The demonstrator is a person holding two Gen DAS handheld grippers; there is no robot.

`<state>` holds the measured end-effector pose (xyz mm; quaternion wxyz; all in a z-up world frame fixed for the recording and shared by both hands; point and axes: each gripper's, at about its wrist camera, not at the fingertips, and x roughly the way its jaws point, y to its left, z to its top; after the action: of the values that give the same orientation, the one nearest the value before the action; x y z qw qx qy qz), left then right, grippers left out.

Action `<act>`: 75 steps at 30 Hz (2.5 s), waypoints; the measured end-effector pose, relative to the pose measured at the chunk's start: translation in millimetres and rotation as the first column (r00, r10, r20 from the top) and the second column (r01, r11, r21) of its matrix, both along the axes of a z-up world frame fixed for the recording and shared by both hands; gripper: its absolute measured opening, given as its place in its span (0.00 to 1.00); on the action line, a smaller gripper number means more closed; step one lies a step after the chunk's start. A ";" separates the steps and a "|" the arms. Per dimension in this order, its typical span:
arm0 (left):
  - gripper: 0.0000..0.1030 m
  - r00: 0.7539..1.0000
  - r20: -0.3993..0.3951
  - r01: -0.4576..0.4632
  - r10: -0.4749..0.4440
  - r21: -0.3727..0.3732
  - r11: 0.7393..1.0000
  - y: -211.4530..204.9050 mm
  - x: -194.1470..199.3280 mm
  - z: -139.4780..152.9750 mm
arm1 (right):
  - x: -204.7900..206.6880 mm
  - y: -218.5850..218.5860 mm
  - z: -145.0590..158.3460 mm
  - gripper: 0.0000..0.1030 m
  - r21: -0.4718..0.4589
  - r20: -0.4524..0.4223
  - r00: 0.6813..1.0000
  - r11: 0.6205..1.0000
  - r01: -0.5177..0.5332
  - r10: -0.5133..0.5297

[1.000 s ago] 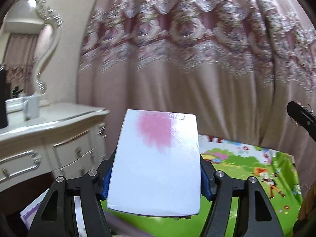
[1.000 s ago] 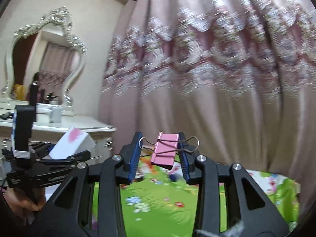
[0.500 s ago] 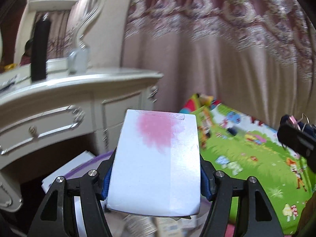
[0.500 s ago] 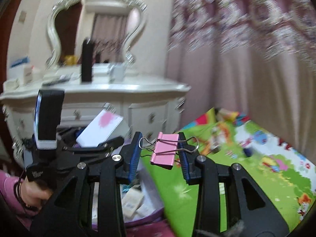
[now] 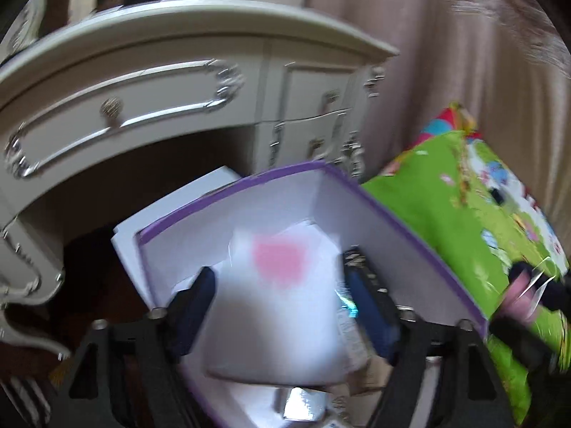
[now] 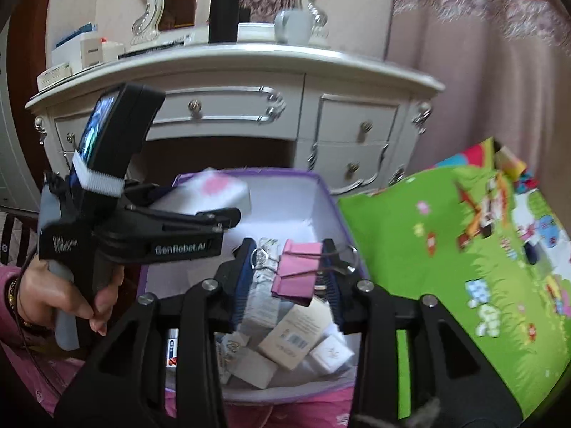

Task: Organize rigid objects
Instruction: 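Open the left tool and the right tool to drop both items inside, then move both open tools back over the mat, then grasp the small white box on the mat with the right tool, then grasp the dark blue block on the mat with the left tool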

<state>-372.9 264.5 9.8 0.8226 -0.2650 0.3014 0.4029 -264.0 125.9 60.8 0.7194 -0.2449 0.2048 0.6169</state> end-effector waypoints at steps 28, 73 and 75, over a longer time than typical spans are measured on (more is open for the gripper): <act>0.98 0.798 -0.225 0.567 -0.559 -0.034 0.823 -124.1 404.2 -10.6 | 414.3 -162.1 -69.4 0.87 -0.236 -0.108 0.685 0.688 0.686 -0.720; 0.49 0.833 -0.043 0.551 -0.552 -0.020 0.834 -129.1 555.8 -2.0 | 494.7 -236.7 -65.4 0.39 -0.179 -0.228 0.704 0.740 0.648 -0.672; 0.49 0.801 -0.064 0.596 -0.596 -0.016 0.803 -130.0 521.8 -3.1 | 494.0 -236.1 -65.6 0.39 -0.181 -0.221 0.702 0.736 0.652 -0.676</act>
<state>148.9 134.5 6.8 0.8978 -0.1414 0.3952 0.1334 230.0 -110.2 -4.8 0.8462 -0.0990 0.4033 0.3338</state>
